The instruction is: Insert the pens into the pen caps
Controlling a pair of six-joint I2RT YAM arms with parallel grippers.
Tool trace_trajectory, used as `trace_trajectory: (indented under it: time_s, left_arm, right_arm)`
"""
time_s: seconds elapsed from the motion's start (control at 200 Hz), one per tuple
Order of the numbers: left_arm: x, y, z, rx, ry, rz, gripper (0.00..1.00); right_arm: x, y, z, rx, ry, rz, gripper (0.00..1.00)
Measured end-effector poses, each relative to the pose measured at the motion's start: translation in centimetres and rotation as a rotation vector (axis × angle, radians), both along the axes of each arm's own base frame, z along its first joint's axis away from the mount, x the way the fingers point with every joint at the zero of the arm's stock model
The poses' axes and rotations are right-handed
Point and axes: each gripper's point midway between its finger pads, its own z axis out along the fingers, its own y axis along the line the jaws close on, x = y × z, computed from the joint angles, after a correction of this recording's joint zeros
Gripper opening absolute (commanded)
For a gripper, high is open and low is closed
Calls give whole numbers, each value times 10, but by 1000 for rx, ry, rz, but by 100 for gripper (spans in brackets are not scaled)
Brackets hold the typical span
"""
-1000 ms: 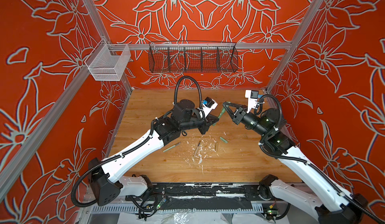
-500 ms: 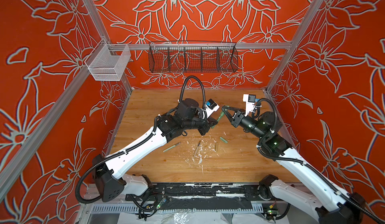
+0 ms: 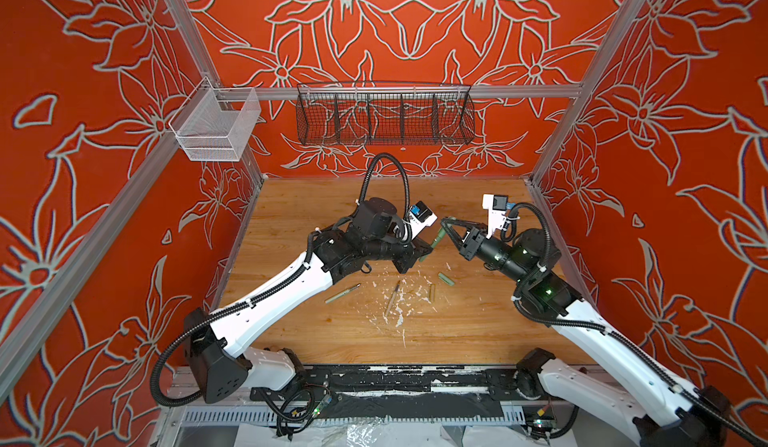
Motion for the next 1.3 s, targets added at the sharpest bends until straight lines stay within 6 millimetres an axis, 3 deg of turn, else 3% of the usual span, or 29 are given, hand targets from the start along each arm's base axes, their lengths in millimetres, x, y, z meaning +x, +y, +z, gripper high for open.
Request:
trace_trajectory:
  time_s: [0.135, 0.235, 0.455, 0.661, 0.796, 0.891, 1.146, 1.301]
  left_arm:
    - [8, -3, 28, -87, -79, 3, 0]
    - [5, 2, 32, -117, -91, 8, 0]
    - [-3, 20, -9, -68, -14, 74, 0]
    - [9, 39, -33, 11, 55, 206, 0]
    - [35, 62, -50, 58, 134, 354, 0]
    - [56, 82, -69, 92, 208, 468, 0]
    - [92, 109, -147, 238, 410, 627, 0]
    - [111, 120, -188, 294, 506, 675, 0]
  right_arm:
    - [-9, 9, -14, -58, 52, 49, 41]
    - [-6, 6, -9, -69, 58, 40, 51]
    - [-7, -10, 29, -45, -23, -5, 57]
    - [-19, -34, 31, -74, -27, -76, 59]
    - [-15, -47, 10, -156, 51, -146, 59]
    - [-11, -55, -16, -237, 128, -193, 59]
    - [-10, -68, -89, -413, 294, -234, 59]
    - [-16, -72, -115, -452, 336, -232, 59]
